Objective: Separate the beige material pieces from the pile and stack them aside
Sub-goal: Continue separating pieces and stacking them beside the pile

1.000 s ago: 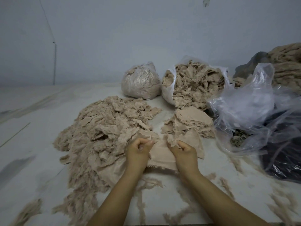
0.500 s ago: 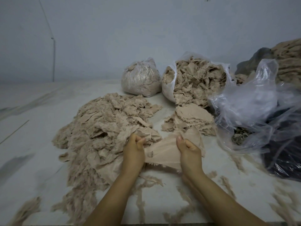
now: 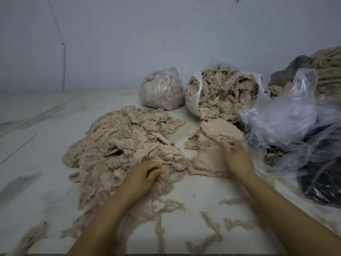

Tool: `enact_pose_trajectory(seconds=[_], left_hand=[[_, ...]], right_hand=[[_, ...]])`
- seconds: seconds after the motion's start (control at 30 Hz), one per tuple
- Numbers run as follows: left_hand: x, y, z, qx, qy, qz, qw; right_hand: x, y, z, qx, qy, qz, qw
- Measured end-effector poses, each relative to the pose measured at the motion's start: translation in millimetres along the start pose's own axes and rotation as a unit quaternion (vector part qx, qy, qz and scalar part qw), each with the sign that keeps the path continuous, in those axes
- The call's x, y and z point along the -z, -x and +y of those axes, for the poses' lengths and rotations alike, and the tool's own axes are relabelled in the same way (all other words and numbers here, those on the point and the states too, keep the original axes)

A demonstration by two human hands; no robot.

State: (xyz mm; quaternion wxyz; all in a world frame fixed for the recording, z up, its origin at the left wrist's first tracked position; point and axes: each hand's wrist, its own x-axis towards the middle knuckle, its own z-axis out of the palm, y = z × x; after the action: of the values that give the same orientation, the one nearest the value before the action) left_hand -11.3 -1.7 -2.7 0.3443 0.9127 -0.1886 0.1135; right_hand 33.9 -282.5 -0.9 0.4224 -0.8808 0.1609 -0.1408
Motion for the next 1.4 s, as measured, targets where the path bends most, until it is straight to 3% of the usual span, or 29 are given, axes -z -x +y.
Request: enact_pose_trajectory(seconds=[0.07, 0.13, 0.2, 0.23, 0.33, 0.4, 0.47, 0.6, 0.7, 0.8, 0.87, 0.93, 1.03, 1.13, 1.2, 1.3, 1.4], left_hand=[[7, 3, -9, -0.035, -0.031, -0.004, 0.999], [10, 2, -16, -0.059, -0.06, -0.03, 0.996], [8, 0, -21, -0.068, -0.082, -0.062, 0.992], [6, -1, -22, -0.062, -0.079, -0.067, 0.993], [5, -1, -21, -0.005, -0.007, -0.047, 0.999], [8, 0, -18, 0.013, 0.058, -0.09, 0.994], [12, 4, -13, 0.013, 0.086, -0.133, 0.987], [15, 7, -20, 0.016, 0.076, -0.065, 0.995], [17, 8, -28, 0.004, 0.024, -0.071, 0.997], [21, 9, -30, 0.022, 0.064, -0.049, 0.997], [23, 9, -26, 0.034, 0.117, -0.02, 0.992], [24, 8, -22, 0.039, 0.165, -0.002, 0.986], [25, 7, -16, 0.034, 0.189, -0.006, 0.981], [24, 8, -19, 0.006, 0.117, -0.067, 0.991], [23, 6, -28, -0.001, 0.045, -0.098, 0.994], [20, 1, -41, 0.025, 0.017, -0.09, 0.996], [15, -5, -37, 0.012, 0.005, -0.067, 0.998]], right_hand=[[1, 0, 14, 0.002, 0.052, 0.021, 0.998], [-4, 15, 14, 0.059, 0.056, 0.077, 0.994], [-15, 35, 5, 0.126, 0.036, 0.08, 0.988], [-22, 46, -1, 0.144, 0.017, 0.039, 0.989], [-52, 82, -20, 0.172, 0.031, -0.183, 0.967], [-74, 97, -27, 0.176, 0.077, -0.245, 0.95], [-87, 103, -34, 0.176, 0.11, -0.23, 0.951], [-87, 105, -38, 0.217, 0.07, -0.218, 0.949], [-70, 102, -28, 0.2, 0.09, -0.217, 0.951], [-54, 102, -20, 0.191, 0.135, -0.169, 0.957], [-53, 108, -27, 0.196, 0.089, -0.137, 0.967], [-61, 121, -41, 0.187, 0.026, -0.177, 0.966], [-86, 139, -55, 0.193, 0.065, -0.231, 0.952], [-98, 144, -57, 0.214, 0.02, -0.218, 0.952], [-93, 140, -55, 0.19, -0.049, -0.198, 0.96], [-79, 128, -50, 0.086, -0.148, -0.185, 0.968], [-78, 117, -49, -0.034, -0.248, -0.208, 0.946]])
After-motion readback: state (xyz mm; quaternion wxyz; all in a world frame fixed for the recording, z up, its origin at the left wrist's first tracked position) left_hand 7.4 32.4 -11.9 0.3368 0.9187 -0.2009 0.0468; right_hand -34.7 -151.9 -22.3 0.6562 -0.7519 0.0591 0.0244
